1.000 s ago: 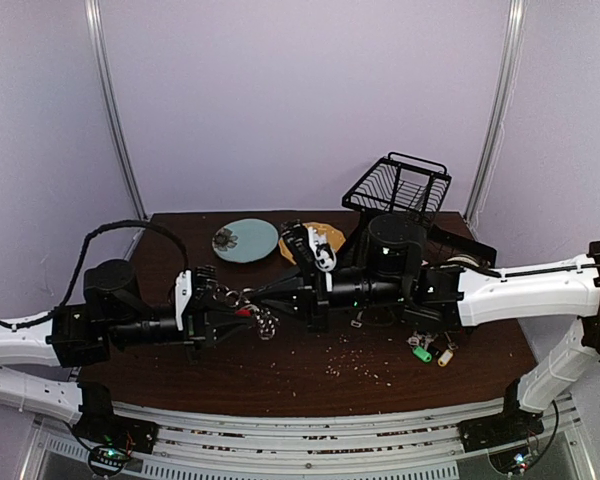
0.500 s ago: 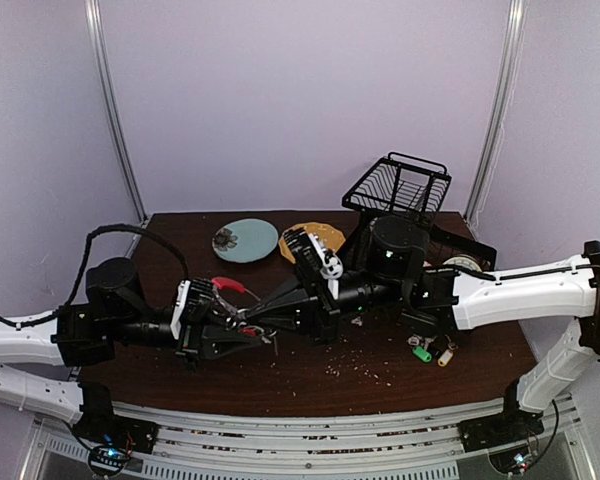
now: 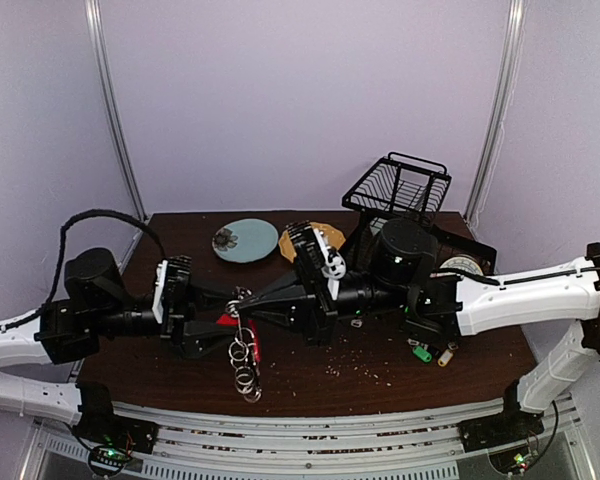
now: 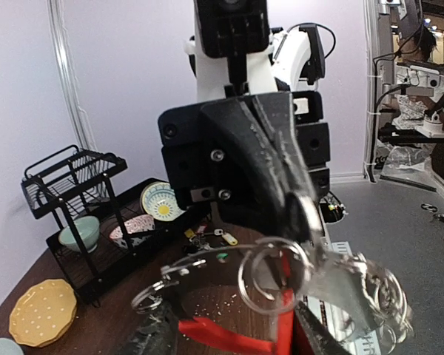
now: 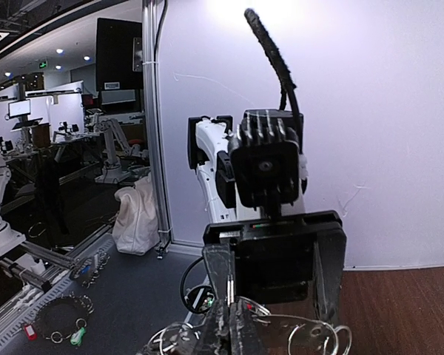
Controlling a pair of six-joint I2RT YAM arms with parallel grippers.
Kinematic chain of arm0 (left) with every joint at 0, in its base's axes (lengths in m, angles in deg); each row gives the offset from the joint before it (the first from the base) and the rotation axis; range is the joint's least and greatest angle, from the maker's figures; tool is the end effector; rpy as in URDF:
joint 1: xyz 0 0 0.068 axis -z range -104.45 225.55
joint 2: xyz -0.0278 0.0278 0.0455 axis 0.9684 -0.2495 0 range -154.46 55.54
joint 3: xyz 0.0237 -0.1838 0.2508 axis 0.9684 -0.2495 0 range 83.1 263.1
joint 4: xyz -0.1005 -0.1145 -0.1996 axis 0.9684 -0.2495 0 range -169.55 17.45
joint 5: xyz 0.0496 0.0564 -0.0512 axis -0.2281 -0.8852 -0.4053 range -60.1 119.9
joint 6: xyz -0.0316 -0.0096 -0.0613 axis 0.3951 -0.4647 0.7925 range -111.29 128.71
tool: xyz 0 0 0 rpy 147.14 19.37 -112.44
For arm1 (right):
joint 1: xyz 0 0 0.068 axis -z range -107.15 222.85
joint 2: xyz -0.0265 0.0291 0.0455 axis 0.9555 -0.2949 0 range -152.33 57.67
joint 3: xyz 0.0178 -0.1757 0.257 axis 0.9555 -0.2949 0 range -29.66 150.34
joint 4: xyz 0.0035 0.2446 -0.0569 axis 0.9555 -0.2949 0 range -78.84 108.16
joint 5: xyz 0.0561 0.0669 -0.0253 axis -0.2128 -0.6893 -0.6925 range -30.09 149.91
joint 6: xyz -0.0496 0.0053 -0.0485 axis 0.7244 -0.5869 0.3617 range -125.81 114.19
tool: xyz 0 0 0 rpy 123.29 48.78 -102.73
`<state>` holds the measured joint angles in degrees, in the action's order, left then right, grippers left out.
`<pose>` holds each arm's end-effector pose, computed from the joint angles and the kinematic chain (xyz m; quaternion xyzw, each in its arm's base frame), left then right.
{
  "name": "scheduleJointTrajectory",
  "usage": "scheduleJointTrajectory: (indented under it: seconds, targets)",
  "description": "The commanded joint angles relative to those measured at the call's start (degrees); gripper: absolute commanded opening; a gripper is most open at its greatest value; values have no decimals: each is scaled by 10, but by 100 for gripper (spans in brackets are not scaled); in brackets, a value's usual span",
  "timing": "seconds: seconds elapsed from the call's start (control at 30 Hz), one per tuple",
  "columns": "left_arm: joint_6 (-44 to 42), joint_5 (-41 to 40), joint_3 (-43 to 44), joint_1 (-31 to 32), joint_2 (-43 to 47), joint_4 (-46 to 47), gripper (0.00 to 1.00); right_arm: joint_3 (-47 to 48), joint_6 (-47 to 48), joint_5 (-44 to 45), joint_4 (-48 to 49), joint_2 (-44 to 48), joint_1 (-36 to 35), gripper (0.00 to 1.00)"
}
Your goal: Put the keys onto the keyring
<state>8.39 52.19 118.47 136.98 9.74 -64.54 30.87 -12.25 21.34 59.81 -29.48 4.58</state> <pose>0.0647 -0.1641 0.3428 0.4782 0.5393 -0.4653 0.5138 0.0987 0.3429 0.3968 -0.5200 0.3582 0.6142 0.4734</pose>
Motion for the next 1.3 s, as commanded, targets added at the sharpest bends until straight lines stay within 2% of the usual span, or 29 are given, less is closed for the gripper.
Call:
scheduleJointTrajectory:
  seconds: [0.0, 0.23, 0.37, 0.4, 0.5, 0.7, 0.87, 0.97, 1.27]
  targets:
    - [-1, -58, -8, -3, 53, -29, 53, -6, 18, 45, -4, 28, 1, 0]
    - [-10, -49, -5, -3, 99, -65, 46, -9, 22, 70, -6, 24, 4, 0]
    - [-18, -47, 14, -3, 99, -65, 47, -12, 19, 73, 1, 23, 5, 0]
    - [-12, -59, 17, -3, 93, -57, 45, -12, 19, 74, 1, 23, 5, 0]
    - [-10, -22, 38, -4, 68, -45, 23, -13, 22, 85, -5, 23, 5, 0]
    - [2, 39, 41, -2, 21, -4, 16, -9, 25, 87, -4, 20, 5, 0]
    - [-8, 0, 44, -3, 18, 1, 16, -7, 27, 83, -10, 20, 5, 0]
    - [-9, -29, 43, -3, 24, 4, 22, -7, 29, 80, -14, 22, 5, 0]
    - [1, -2, 40, -2, 19, 36, 20, -6, 34, 87, -21, 17, 4, 0]
